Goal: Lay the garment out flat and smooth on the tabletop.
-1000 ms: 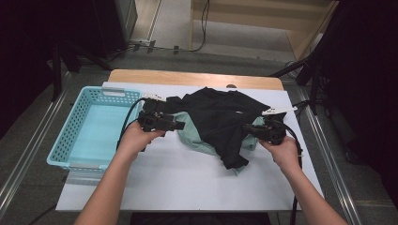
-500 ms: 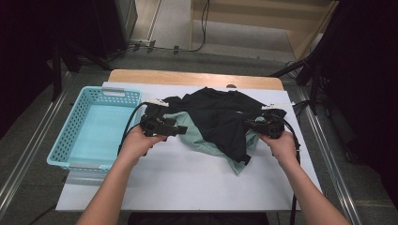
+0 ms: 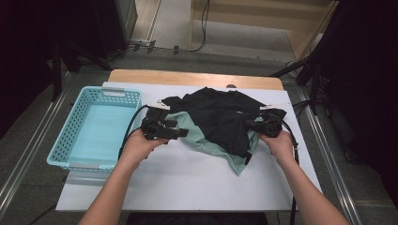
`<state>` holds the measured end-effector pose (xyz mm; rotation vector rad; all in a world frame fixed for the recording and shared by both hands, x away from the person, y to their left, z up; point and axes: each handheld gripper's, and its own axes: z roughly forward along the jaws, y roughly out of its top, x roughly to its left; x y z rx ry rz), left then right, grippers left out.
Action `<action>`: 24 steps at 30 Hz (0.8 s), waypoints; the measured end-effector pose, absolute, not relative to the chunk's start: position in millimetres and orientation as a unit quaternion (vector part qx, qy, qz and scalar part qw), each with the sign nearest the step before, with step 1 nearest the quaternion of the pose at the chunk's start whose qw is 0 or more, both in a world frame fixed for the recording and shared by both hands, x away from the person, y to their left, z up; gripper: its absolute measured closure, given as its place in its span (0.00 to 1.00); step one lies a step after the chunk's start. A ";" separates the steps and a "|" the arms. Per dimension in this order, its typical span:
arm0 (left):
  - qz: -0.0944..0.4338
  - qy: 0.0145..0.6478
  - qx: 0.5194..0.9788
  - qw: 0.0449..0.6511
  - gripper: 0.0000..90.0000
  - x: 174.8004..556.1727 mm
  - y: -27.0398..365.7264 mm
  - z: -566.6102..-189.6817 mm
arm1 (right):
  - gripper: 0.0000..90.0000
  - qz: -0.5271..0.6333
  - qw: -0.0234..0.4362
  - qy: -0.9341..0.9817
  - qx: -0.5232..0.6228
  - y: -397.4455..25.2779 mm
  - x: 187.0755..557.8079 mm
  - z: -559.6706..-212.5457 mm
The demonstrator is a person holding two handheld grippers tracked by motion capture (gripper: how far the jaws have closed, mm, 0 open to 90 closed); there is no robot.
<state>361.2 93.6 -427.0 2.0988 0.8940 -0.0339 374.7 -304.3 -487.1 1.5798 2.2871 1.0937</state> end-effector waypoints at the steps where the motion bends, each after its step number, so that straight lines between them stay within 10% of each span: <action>1: -0.014 0.355 0.838 0.415 0.37 360.2 93.0 -427.2 | 0.84 0.364 0.078 0.764 0.527 -305.1 374.6 -486.5; 24: 0.019 0.341 0.843 0.416 0.38 330.8 88.5 -440.1 | 0.61 0.394 0.110 0.756 0.512 -331.7 334.4 -444.1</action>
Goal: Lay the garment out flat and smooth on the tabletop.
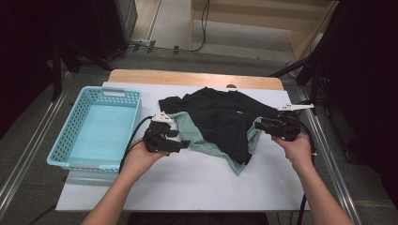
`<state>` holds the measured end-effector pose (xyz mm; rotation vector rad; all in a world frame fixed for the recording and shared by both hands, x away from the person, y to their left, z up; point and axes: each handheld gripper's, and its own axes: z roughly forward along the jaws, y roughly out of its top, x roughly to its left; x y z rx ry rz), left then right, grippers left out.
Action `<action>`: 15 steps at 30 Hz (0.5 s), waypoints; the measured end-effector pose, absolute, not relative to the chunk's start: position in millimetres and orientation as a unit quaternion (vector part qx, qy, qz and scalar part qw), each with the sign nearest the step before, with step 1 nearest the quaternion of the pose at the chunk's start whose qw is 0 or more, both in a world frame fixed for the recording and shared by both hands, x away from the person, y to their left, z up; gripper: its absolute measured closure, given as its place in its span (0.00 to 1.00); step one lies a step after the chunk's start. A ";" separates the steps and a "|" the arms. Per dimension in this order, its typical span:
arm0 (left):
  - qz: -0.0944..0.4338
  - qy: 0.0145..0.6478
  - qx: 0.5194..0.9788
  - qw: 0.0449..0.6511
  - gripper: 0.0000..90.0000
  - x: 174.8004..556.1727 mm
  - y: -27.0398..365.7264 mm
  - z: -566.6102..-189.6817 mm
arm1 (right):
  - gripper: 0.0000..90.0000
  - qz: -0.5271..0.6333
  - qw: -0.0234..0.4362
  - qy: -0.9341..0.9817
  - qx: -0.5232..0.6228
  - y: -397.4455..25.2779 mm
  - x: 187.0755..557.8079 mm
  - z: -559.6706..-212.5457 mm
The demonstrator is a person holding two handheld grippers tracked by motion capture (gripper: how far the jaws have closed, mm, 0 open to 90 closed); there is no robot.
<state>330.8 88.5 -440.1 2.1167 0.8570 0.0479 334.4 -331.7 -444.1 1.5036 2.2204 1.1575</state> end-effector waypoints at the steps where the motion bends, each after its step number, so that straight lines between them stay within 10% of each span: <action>1: 0.013 0.343 0.841 0.419 0.38 331.3 89.5 -439.7 | 0.60 0.394 0.109 0.756 0.511 -332.3 331.7 -443.1; 15: 0.007 0.340 0.840 0.424 0.38 328.8 93.4 -434.5 | 0.53 0.406 0.086 0.770 0.484 -320.1 293.5 -441.0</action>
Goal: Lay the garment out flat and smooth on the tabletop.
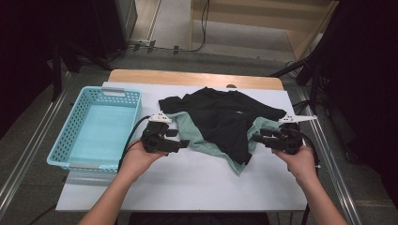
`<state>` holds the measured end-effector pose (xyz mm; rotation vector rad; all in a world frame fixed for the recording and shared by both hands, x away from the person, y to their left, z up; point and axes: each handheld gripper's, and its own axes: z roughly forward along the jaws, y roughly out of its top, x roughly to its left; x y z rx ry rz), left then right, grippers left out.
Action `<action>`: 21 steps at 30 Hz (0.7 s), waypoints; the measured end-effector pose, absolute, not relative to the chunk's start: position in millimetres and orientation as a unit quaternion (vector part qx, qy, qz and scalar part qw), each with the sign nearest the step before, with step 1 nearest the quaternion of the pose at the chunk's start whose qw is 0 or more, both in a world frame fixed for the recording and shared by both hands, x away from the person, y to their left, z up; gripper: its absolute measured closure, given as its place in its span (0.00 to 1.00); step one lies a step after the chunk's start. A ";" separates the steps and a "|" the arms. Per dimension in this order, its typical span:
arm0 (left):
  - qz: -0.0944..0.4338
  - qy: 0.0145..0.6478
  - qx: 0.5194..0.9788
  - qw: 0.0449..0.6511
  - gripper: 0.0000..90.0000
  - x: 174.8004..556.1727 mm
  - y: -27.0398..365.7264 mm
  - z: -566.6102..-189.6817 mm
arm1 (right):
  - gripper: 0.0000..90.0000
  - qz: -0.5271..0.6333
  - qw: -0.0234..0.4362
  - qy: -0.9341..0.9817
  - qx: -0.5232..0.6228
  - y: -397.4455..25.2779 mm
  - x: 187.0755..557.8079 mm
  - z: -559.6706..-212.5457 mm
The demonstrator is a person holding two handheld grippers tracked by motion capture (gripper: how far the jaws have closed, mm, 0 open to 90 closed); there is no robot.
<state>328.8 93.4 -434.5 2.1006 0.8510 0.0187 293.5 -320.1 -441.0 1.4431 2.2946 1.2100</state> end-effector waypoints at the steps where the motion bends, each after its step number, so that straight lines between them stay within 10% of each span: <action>1: 0.006 0.342 0.838 0.426 0.38 329.0 94.1 -435.3 | 0.53 0.403 0.085 0.773 0.482 -318.0 291.0 -441.6; 21: 0.018 0.352 0.848 0.397 0.38 337.9 94.7 -458.6 | 0.49 0.400 0.067 0.792 0.456 -297.8 252.6 -452.1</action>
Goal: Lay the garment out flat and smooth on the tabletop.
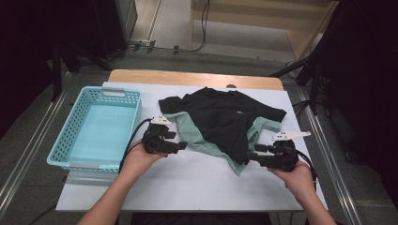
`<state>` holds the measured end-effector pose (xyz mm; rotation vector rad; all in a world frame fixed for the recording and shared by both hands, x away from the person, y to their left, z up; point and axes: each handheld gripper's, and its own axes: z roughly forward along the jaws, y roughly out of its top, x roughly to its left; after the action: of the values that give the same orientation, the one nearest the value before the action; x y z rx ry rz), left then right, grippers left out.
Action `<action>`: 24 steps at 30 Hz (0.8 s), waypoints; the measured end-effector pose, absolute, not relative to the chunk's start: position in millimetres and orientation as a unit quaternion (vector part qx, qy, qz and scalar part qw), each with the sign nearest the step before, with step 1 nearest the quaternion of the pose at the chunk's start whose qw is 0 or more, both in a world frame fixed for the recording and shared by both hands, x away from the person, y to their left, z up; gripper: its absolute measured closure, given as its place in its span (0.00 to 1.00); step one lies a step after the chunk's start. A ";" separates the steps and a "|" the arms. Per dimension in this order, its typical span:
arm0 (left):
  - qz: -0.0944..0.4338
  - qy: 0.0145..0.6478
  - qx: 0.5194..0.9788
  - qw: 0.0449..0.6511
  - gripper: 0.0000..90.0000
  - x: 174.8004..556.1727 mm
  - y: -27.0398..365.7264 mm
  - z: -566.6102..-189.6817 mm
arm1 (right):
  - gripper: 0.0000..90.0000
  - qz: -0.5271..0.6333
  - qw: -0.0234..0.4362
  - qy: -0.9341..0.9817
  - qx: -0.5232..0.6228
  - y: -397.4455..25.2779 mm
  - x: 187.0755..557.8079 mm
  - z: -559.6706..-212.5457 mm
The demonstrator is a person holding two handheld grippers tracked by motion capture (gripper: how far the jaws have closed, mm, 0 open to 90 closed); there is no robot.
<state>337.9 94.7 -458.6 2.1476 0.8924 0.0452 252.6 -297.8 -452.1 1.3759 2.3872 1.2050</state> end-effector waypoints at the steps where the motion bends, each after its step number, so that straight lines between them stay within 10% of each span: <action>1: 0.018 0.354 0.846 0.397 0.38 338.7 94.5 -459.5 | 0.49 0.400 0.068 0.793 0.454 -297.3 251.5 -452.8; 24: 0.022 0.361 0.846 0.391 0.41 356.5 88.8 -479.7 | 0.47 0.400 0.046 0.795 0.453 -275.9 233.5 -462.8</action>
<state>356.5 88.8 -479.7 2.1497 0.9173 0.0567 233.5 -275.9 -462.8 1.3837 2.4276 1.2207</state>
